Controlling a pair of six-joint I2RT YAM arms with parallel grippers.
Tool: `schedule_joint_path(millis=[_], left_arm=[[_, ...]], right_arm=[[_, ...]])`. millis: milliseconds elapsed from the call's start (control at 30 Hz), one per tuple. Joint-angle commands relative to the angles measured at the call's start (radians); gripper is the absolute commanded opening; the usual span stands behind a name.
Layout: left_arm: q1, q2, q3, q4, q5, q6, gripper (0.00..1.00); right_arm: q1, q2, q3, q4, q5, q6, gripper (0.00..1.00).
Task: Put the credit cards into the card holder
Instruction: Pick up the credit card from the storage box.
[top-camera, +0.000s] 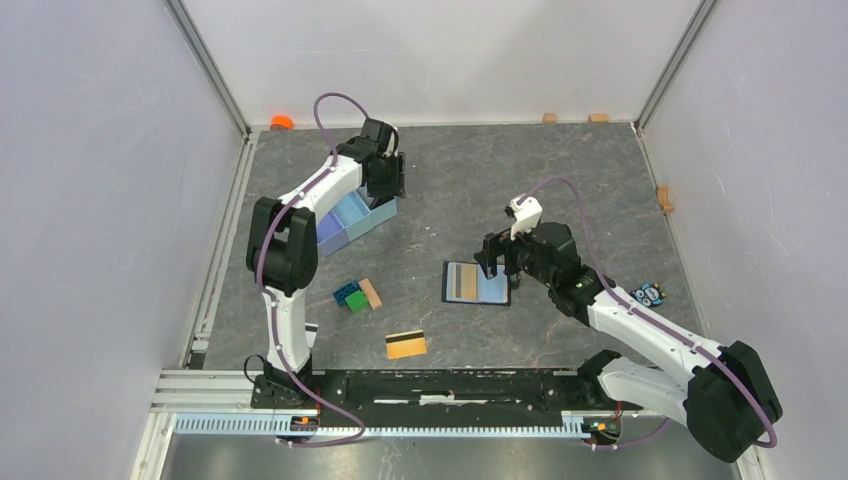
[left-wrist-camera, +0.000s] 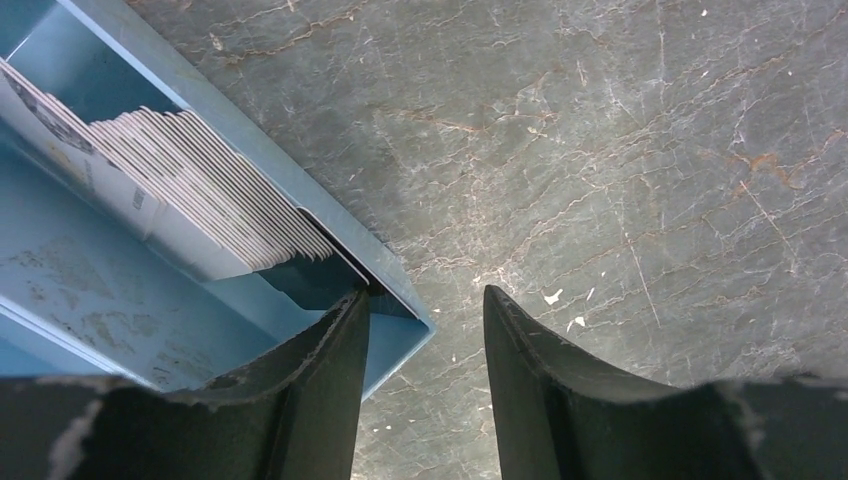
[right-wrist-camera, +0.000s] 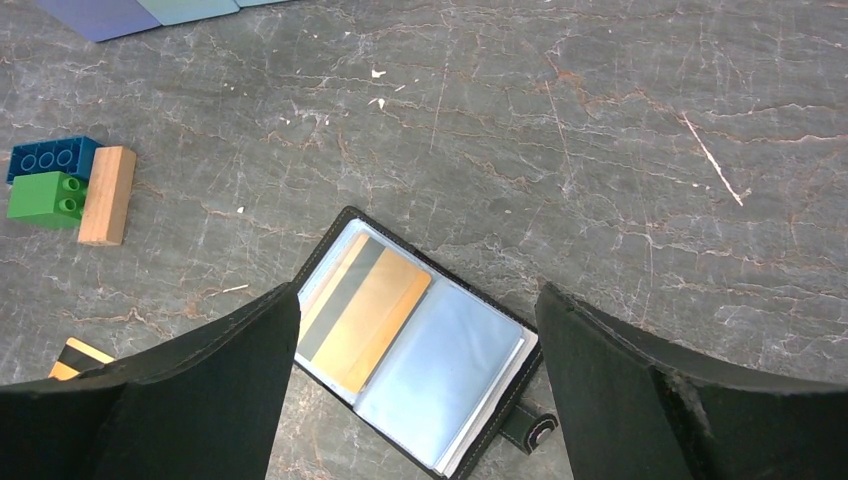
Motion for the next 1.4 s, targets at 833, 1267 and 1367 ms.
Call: schedule_joint_path(millis=[833, 1267, 1367], left_arm=[[-0.021, -0.046, 0.013, 0.043, -0.025, 0.024, 0.31], [-0.021, -0.045, 0.042, 0.046, -0.049, 0.043, 0.29], [-0.021, -0.048, 0.044, 0.046, -0.049, 0.044, 0.29]], right_arm=[[-0.007, 0.01, -0.018, 0.032, -0.057, 0.038, 0.91], [-0.007, 0.018, -0.017, 0.04, -0.077, 0.044, 0.91], [-0.007, 0.02, -0.018, 0.04, -0.079, 0.044, 0.91]])
